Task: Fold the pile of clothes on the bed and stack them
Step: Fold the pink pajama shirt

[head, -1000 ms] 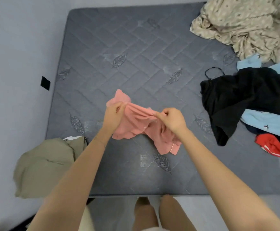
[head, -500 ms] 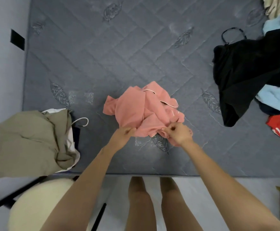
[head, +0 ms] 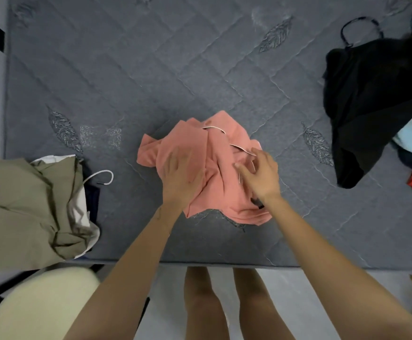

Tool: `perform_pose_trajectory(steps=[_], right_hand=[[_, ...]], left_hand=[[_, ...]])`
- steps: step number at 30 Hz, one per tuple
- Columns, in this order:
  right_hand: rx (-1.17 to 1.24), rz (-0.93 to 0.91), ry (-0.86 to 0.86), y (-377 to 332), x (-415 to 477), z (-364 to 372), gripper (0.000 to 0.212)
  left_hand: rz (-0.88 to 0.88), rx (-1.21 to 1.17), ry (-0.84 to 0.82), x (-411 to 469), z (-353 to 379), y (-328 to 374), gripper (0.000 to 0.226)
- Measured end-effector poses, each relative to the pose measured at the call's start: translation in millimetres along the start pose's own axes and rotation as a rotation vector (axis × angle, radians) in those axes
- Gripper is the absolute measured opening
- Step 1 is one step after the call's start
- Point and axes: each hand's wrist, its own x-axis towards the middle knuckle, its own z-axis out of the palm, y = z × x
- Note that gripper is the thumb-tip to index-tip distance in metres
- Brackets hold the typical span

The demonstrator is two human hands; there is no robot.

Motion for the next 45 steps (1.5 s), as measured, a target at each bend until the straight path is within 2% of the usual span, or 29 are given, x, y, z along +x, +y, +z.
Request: perform_pose_trajectory(steps=[3,6,10,13,16,18,20,22,27,29,30,31,33,35,37,38,40,43,45], right_hand=[[0.018,0.087,-0.027,13.3,20.0,-1.5,0.072],[-0.052,0.121,-0.079,22.1,43.1,-1.7,0.074],[-0.004,0.099,-0.088,17.2,80.1,1.2,0.068],[-0.008,0.076,-0.161,12.2,101.5,6.6,0.073],[-0.045,0.096,-0.238,11.0,109.9,16.2,0.074],[-0.097,0.1,-0.21,9.6,109.6,18.5,0.057],[-0.039,0.114,-0.151,7.2,107.6,16.7,0.031],[0.103,0.112,-0.12,-0.1,102.9,12.3,0.031],[0.365,0.058,-0.139,-39.5,88.7,5.1,0.039],[0.349,-0.001,-0.172,-60.0,81.6,7.2,0.038],[0.315,-0.042,-0.189,-69.2,76.2,9.5,0.038],[0.276,-0.085,-0.218,-77.2,69.8,13.4,0.037],[0.216,-0.191,-0.338,-89.0,53.7,21.1,0.027],[0.203,-0.229,-0.526,-92.5,37.8,29.7,0.02],[0.202,-0.207,-0.625,-90.1,29.4,38.0,0.032],[0.219,-0.199,-0.614,-88.7,27.4,41.1,0.036],[0.248,-0.179,-0.478,-86.4,27.9,44.5,0.033],[0.292,-0.115,-0.207,-81.7,38.2,40.2,0.015],[0.41,-0.052,-0.163,-79.9,45.9,34.1,0.016]], left_hand=[[0.109,0.059,-0.021,15.0,10.7,14.0,0.077],[0.225,0.105,-0.026,29.2,19.2,23.1,0.075],[0.319,0.131,-0.043,47.0,24.5,28.5,0.071],[0.344,0.186,-0.072,59.2,29.8,26.4,0.072],[0.225,0.154,-0.086,67.8,32.3,20.1,0.079],[0.143,0.135,-0.109,71.0,32.0,14.9,0.081],[0.091,0.114,-0.126,71.7,30.3,12.3,0.079],[0.066,0.037,-0.094,69.6,27.5,15.5,0.073],[0.126,-0.272,0.137,54.9,8.4,33.0,0.032],[0.137,-0.38,0.167,48.7,-2.6,44.4,0.01],[0.099,-0.47,0.158,47.5,-6.8,49.2,0.007],[0.014,-0.6,0.122,47.6,-10.6,53.8,0.008],[-0.218,-0.783,0.034,52.3,-17.3,56.5,0.026],[-0.3,-0.694,-0.002,58.1,-26.5,48.0,0.036],[-0.254,-0.53,-0.049,61.3,-31.9,35.2,0.036],[-0.245,-0.499,-0.062,62.3,-32.8,28.6,0.033],[-0.247,-0.546,-0.019,60.8,-33.0,17.7,0.025],[-0.31,-0.757,0.071,49.7,-36.6,9.4,0.021],[-0.317,-0.868,0.102,42.1,-38.6,5.0,0.022]])
